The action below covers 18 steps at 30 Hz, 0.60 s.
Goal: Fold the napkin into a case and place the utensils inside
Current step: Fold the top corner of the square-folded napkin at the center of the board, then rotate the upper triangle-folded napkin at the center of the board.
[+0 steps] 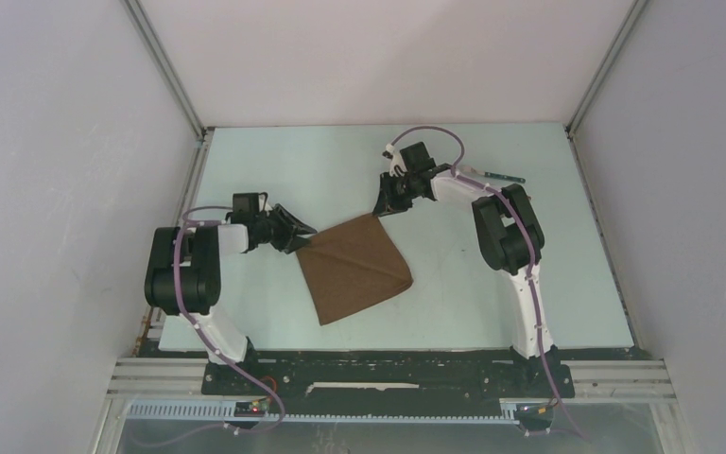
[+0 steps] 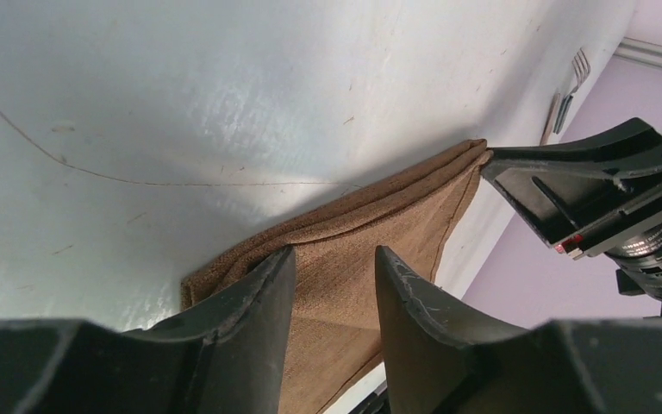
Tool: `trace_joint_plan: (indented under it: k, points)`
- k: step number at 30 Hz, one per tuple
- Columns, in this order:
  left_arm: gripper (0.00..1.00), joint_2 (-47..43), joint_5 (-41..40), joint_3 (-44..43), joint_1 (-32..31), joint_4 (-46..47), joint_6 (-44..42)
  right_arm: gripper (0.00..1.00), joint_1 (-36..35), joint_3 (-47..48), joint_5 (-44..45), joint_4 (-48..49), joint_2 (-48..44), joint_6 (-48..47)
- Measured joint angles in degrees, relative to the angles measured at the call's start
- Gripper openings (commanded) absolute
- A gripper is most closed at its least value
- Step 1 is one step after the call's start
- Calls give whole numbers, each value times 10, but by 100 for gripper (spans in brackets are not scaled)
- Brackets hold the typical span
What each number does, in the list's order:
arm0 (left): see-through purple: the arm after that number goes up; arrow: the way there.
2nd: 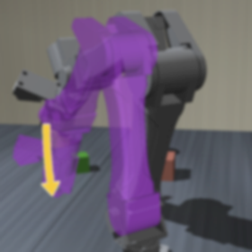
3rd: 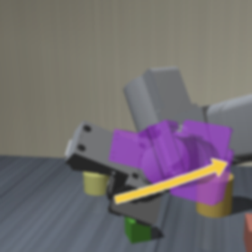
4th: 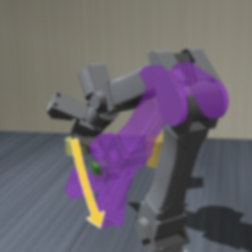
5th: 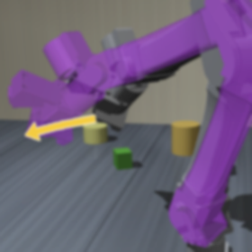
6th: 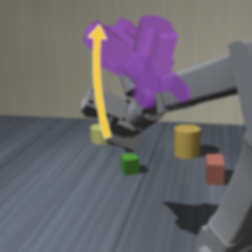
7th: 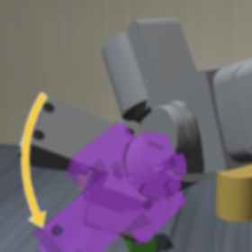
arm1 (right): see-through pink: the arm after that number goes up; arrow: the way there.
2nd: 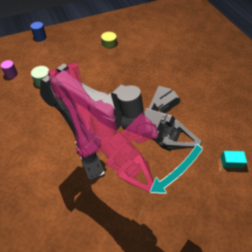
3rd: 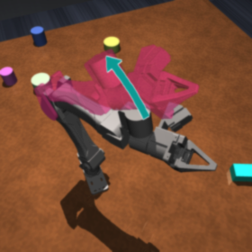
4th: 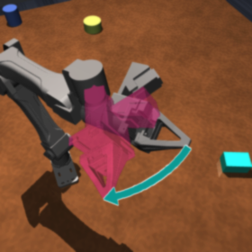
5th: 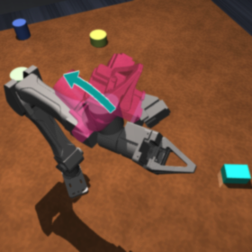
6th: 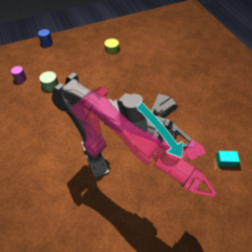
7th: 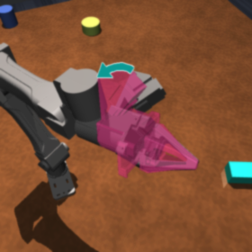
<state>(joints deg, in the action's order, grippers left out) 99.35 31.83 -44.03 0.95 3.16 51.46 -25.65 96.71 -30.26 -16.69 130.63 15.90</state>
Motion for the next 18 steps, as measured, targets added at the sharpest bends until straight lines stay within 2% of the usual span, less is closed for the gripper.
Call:
trace_joint_plan:
  k: [3, 5, 9, 12, 15, 18]
  points:
    - [47, 1, -2, -6, 1, -8, -1, 57, 0, 1, 24, -42, -16, 0]
    - [47, 2, -2, -12, 1, -13, -5, 65, -1, -4, 58, -80, -45, -2]
    - [46, 9, -3, -25, 1, -33, -10, 69, -12, -57, 95, -122, -156, -12]
    - [46, 12, -2, -28, 2, -38, -10, 71, -16, -114, 33, -94, -231, 5]
    - [46, 13, -2, -30, 2, -40, -10, 76, -13, -189, -38, -37, -265, 40]
    - [46, 13, -2, -30, 2, -42, -11, 72, -2, -265, -58, -13, -267, 51]
